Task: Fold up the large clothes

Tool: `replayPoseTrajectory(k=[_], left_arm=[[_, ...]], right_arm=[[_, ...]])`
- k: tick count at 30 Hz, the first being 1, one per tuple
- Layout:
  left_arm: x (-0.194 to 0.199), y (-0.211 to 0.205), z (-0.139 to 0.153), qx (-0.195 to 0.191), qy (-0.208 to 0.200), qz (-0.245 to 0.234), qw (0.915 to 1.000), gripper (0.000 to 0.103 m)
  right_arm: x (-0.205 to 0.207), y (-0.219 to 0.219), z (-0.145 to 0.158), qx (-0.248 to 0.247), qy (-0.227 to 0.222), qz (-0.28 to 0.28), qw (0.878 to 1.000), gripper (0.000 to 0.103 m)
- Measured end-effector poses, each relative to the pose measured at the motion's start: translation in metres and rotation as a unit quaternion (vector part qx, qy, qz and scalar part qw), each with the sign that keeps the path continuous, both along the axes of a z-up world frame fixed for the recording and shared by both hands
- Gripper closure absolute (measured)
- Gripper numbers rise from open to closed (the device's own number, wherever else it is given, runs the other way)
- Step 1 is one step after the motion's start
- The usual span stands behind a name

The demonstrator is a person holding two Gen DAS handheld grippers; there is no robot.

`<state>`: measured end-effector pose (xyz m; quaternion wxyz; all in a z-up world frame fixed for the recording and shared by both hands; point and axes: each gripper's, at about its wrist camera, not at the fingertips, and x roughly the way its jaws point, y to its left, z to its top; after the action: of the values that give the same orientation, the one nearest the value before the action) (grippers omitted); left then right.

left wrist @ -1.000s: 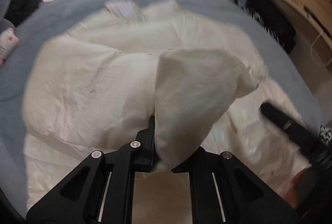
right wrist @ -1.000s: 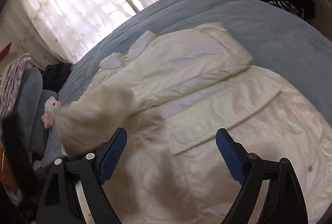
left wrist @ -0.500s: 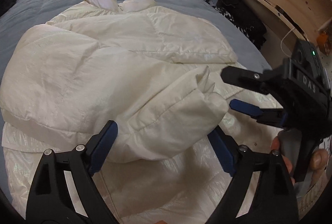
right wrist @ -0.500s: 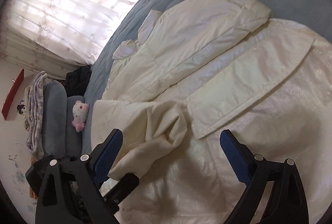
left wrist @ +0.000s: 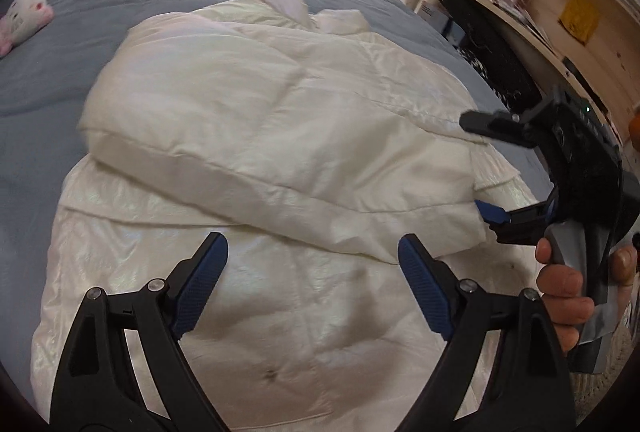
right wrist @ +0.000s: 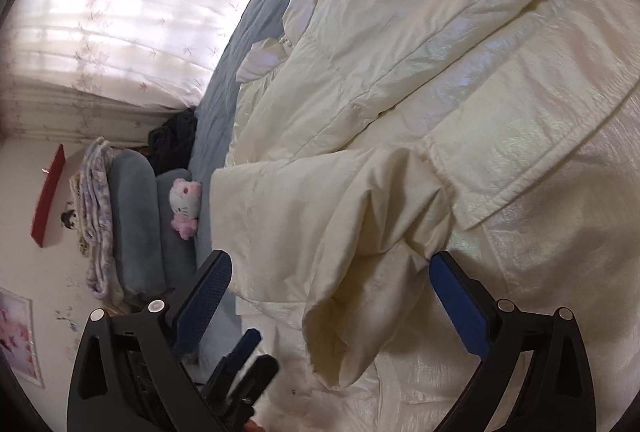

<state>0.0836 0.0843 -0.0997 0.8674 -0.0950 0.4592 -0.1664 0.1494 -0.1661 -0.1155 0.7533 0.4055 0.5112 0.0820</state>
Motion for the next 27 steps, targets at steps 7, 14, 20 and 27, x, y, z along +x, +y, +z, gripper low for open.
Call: replayPoseTrajectory(k=[7,14,20,27], left_arm=[[0.006,0.037,0.005,-0.01,-0.014,0.057,0.9983,0.019],[0.02,0.056,-0.001,-0.014,0.0,0.096,0.9953,0.019],[0.031,0.062,-0.005,-0.003,0.002,0.119,0.9929,0.021],[0.037,0.065,-0.015,0.002,0.021,0.137,0.9904,0.022]], right_arm=[[-0.009,0.013,-0.003,-0.015,0.03,0.015,0.999,0.003],[0.0,0.036,-0.011,-0.034,0.027,0.037,0.998,0.052],[0.022,0.092,0.065,-0.187,-0.112,0.119,0.969,0.091],[0.064,0.104,0.165,-0.295,-0.276,0.11,0.908,0.092]])
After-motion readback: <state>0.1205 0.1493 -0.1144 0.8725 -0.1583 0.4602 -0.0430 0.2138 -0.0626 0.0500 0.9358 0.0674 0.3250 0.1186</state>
